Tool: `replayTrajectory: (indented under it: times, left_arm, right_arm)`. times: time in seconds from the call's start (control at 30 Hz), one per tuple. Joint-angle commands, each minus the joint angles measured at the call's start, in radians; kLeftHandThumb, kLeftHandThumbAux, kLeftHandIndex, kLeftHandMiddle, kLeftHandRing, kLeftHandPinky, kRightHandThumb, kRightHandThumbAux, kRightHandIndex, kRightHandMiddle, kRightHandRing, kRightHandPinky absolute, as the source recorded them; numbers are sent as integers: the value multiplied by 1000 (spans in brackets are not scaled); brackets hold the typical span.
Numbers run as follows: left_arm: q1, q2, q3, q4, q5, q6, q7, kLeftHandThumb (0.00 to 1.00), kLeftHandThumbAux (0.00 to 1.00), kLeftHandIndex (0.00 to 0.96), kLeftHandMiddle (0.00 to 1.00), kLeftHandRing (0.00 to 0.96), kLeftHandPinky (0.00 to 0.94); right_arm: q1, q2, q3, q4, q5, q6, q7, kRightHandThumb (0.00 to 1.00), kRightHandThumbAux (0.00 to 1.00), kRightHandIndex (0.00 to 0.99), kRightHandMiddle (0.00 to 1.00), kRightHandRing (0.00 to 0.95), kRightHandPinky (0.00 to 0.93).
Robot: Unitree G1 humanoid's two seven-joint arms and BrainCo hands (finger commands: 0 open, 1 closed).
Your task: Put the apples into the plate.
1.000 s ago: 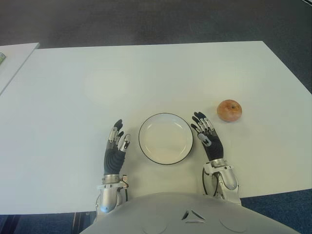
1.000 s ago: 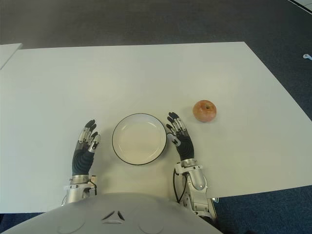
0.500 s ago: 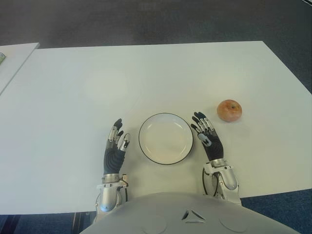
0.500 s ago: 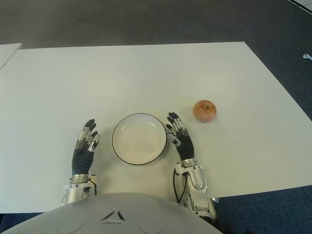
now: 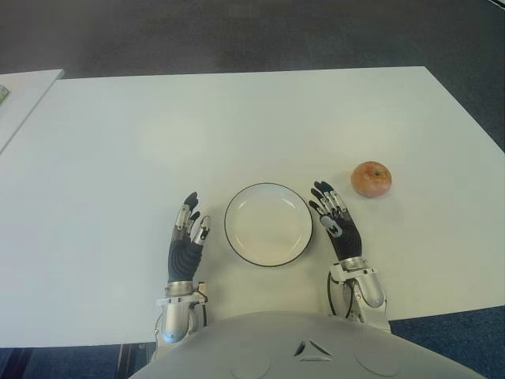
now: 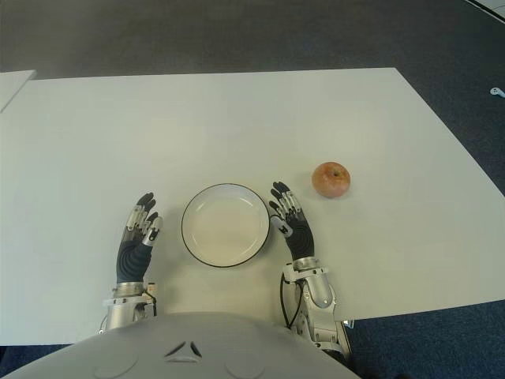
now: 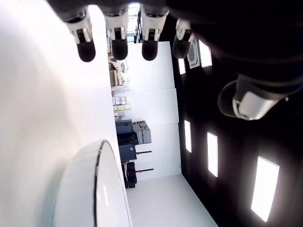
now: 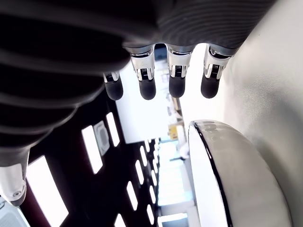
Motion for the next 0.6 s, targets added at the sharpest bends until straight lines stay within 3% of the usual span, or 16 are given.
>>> replayTrajectory:
  times: [0.03,0.13,0.43,0.6]
  left_arm:
    - [-6,0,2,22,1,0,-8,0,428,0,0,0,0]
    - [-9,-1,3,27,2,0,-6,0,428,0,0,0,0]
    - [-24,-7,7,54,10,-14,5,0,425,0,0,0,0]
    - [-36,-15,12,66,17,-13,12,0,427,0,0,0,0]
  right_arm:
    - [0,-6,-19,53,12,64,-11,134,498,37,8,0,0]
    - [-74,-15,-40,54,12,83,-26,134,499,33,9,0,0]
    - [-167,-32,-65,-22,-9,129,-66,162,532,38,30,0,0]
    - [-236,-56,-71,14,-79,49,-88,183,549,46,36,0,0]
